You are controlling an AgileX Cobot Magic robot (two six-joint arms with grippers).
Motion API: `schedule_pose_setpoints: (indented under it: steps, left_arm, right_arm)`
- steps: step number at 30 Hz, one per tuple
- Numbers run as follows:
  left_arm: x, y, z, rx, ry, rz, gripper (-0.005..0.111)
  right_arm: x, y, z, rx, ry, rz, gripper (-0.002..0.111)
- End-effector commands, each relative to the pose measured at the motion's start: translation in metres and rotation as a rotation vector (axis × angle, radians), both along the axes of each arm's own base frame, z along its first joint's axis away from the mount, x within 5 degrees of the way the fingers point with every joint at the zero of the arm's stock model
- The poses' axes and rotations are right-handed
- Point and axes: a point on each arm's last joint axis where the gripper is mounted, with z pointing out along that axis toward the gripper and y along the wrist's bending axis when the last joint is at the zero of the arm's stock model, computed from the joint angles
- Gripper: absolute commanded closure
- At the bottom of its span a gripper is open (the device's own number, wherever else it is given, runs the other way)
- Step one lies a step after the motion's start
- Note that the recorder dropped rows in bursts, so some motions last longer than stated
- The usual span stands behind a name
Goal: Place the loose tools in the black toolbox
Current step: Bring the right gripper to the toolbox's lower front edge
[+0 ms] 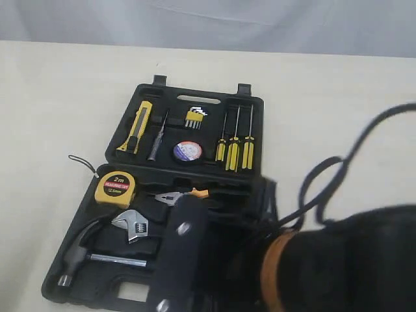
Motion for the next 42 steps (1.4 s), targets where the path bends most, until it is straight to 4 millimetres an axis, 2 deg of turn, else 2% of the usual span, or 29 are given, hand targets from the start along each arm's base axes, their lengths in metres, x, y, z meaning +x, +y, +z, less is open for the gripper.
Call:
schedule_pose_setpoints:
  steps: [1,5,7,10,22,29,34,36,38,42]
  left_arm:
    - [0.0,0.0,0.001,-0.007,0.004,-0.005,0.107]
    - [0.0,0.0,0.001,-0.007,0.004,-0.005,0.107]
    - [0.0,0.0,0.001,-0.007,0.004,-0.005,0.107]
    - [0.0,0.0,0.001,-0.007,0.004,-0.005,0.107]
    - [0.0,0.0,0.001,-0.007,0.004,-0.005,0.107]
    - [0.0,0.0,0.001,-0.007,0.004,-0.005,0.107]
    - [0.0,0.0,0.001,-0.007,0.004,-0.005,0.107]
    - [0.0,0.0,0.001,-0.007,0.004,-0.005,0.107]
    - [0.0,0.0,0.001,-0.007,0.004,-0.005,0.107]
    - [0.0,0.0,0.001,-0.007,0.004,-0.005,0.107]
  right_arm:
    - [-0.006,0.028,-0.032,-0.121,0.013,0.06,0.091]
    - [-0.008,0.043,-0.059,-0.191,0.049,0.077,0.064]
    - [-0.009,0.049,-0.069,-0.168,0.074,0.059,0.058]
    - [-0.013,0.058,-0.077,-0.128,0.092,0.078,0.058]
    - [-0.009,0.079,-0.064,-0.015,0.055,0.119,0.058]
    - [-0.006,0.081,-0.086,-0.097,0.048,0.132,0.059]
    - [-0.001,0.082,-0.089,-0.104,0.007,0.126,0.07]
    - [-0.001,0.083,-0.09,-0.106,-0.002,0.131,0.069]
    - [-0.001,0.083,-0.09,-0.109,-0.005,0.134,0.061]
    - [0.001,0.083,-0.089,-0.099,-0.019,0.127,0.06]
